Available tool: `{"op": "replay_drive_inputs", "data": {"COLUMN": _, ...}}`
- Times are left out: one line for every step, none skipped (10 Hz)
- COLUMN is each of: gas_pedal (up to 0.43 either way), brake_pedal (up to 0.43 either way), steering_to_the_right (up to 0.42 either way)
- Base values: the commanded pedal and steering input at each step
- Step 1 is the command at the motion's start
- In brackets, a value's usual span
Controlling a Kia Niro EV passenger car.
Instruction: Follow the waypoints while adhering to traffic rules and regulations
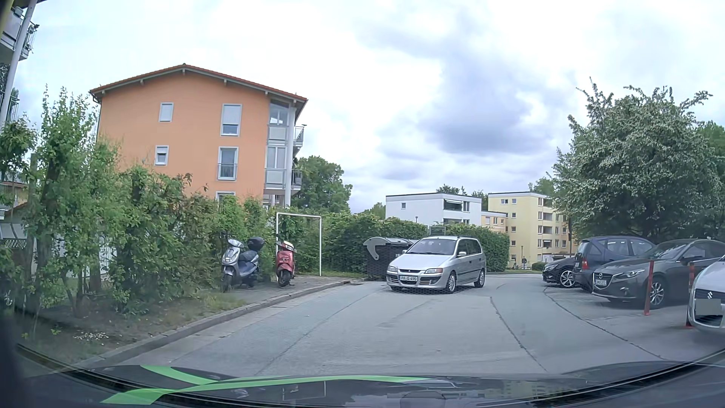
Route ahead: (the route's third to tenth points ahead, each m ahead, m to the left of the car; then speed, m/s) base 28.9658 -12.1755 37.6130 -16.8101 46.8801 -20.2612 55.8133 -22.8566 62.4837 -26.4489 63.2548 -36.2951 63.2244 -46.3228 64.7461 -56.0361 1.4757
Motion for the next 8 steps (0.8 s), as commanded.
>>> {"op": "replay_drive_inputs", "data": {"gas_pedal": 0.000, "brake_pedal": 0.000, "steering_to_the_right": 0.243}}
{"op": "replay_drive_inputs", "data": {"gas_pedal": 0.000, "brake_pedal": 0.000, "steering_to_the_right": 0.242}}
{"op": "replay_drive_inputs", "data": {"gas_pedal": 0.000, "brake_pedal": 0.000, "steering_to_the_right": 0.240}}
{"op": "replay_drive_inputs", "data": {"gas_pedal": 0.000, "brake_pedal": 0.000, "steering_to_the_right": 0.240}}
{"op": "replay_drive_inputs", "data": {"gas_pedal": 0.008, "brake_pedal": 0.000, "steering_to_the_right": 0.239}}
{"op": "replay_drive_inputs", "data": {"gas_pedal": 0.008, "brake_pedal": 0.000, "steering_to_the_right": 0.237}}
{"op": "replay_drive_inputs", "data": {"gas_pedal": 0.008, "brake_pedal": 0.000, "steering_to_the_right": 0.234}}
{"op": "replay_drive_inputs", "data": {"gas_pedal": 0.008, "brake_pedal": 0.000, "steering_to_the_right": 0.234}}
